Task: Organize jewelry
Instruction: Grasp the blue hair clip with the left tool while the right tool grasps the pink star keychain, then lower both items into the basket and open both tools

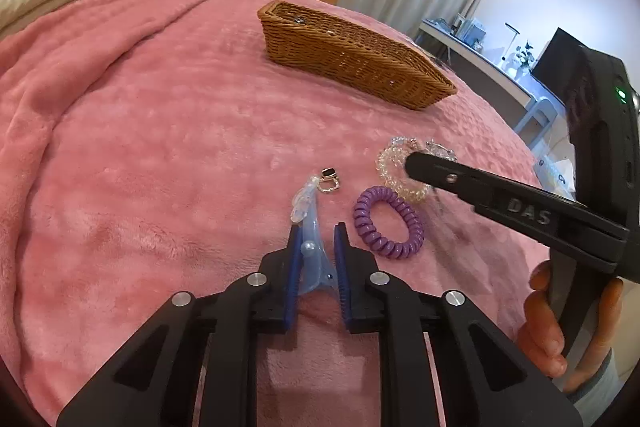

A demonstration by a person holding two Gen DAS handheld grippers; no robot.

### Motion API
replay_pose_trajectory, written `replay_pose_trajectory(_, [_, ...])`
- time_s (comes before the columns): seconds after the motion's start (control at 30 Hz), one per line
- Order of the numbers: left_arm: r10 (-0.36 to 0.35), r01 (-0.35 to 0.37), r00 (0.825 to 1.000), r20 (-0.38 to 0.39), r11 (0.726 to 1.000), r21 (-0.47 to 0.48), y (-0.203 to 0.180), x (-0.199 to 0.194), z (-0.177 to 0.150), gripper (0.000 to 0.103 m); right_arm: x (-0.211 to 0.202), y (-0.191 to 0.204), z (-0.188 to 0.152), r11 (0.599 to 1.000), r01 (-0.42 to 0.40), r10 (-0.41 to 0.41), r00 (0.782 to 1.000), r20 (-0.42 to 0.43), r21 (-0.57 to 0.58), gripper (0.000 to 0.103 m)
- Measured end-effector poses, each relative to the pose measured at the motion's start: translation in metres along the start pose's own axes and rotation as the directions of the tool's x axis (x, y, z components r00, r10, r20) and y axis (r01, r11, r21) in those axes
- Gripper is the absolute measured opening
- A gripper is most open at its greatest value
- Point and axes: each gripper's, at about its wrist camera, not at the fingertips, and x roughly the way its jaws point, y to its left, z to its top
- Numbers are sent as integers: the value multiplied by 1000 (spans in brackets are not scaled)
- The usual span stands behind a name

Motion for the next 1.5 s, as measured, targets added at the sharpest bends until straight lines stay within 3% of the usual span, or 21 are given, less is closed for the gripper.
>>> replay_pose_trajectory(0.17, [9,-10,999,39,1000,17,-9,-11,6,13,-19,-10,4,1000,6,-7,999,41,9,15])
replay_pose_trajectory(0.33, [2,-7,994,108,999,41,-23,-27,34,13,-42,-20,28,1000,28,-29,994,103,8,15])
replay_pose_trajectory(0.57, [-30,2,976,214,992,129,-54,-32,108,13,-57,-33,92,994,108,-100,973,208,-27,15])
replay_pose_trajectory(0.73, [-44,8,974,220,987,162,-70,1,166,13,-34,-52,139,986,168,-158,956,247,-21,15])
replay_pose_trajectory(1.0, [-69,37,985,160,981,192,-73,85,209,13,42,-102,180,983,174,-181,971,154,59,15])
replay_pose_trajectory(1.17, [-29,12,995,92,985,174,-61,138,215,13,82,-119,178,975,204,-210,975,69,82,15])
replay_pose_trajectory(1.4, [-28,20,999,44,983,182,-55,155,212,14,103,-125,170,967,234,-235,972,1,99,16])
replay_pose_trajectory(1.5, [-38,28,998,52,982,185,-58,149,211,27,99,-128,171,968,221,-222,975,-5,118,16])
